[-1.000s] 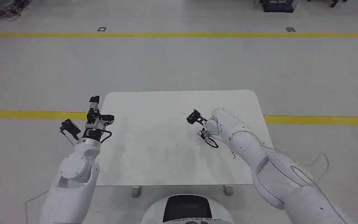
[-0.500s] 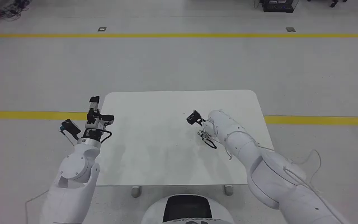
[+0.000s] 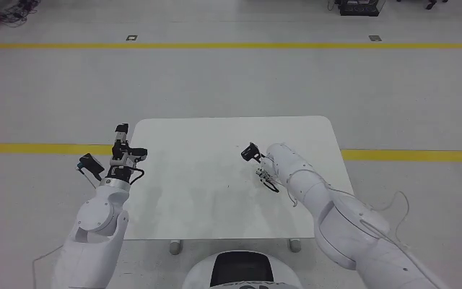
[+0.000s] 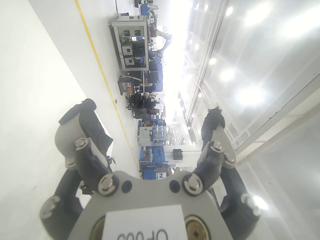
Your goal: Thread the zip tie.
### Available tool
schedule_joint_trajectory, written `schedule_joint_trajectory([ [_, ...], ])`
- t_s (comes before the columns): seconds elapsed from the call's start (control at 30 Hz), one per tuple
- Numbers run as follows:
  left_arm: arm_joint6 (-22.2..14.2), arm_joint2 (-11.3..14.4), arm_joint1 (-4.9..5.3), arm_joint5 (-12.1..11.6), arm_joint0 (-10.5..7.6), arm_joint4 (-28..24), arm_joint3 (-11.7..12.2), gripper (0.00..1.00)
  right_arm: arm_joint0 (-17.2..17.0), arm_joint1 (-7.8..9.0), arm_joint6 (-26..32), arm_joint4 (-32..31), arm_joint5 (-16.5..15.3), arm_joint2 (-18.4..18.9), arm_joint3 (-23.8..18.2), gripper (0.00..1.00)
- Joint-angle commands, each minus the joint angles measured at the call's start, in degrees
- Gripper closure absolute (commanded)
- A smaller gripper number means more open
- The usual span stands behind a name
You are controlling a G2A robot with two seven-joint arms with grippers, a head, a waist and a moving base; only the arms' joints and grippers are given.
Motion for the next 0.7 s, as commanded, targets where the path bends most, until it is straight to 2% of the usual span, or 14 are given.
schedule_joint_trajectory([
  [0.0,0.0,0.0,0.0,0.0,0.0,0.0,0.0,0.0,0.05,-0.22,-0.04,-0.09,-0.06,0.04,0.43,0.85],
  [0.4,0.0,0.0,0.0,0.0,0.0,0.0,0.0,0.0,0.72,-0.97,-0.42,0.19,-2.92,0.74,2.33,0.87],
  [0.67,0.0,0.0,0.0,0.0,0.0,0.0,0.0,0.0,0.69,-1.41,-0.22,0.0,-3.02,1.03,3.13,0.87],
])
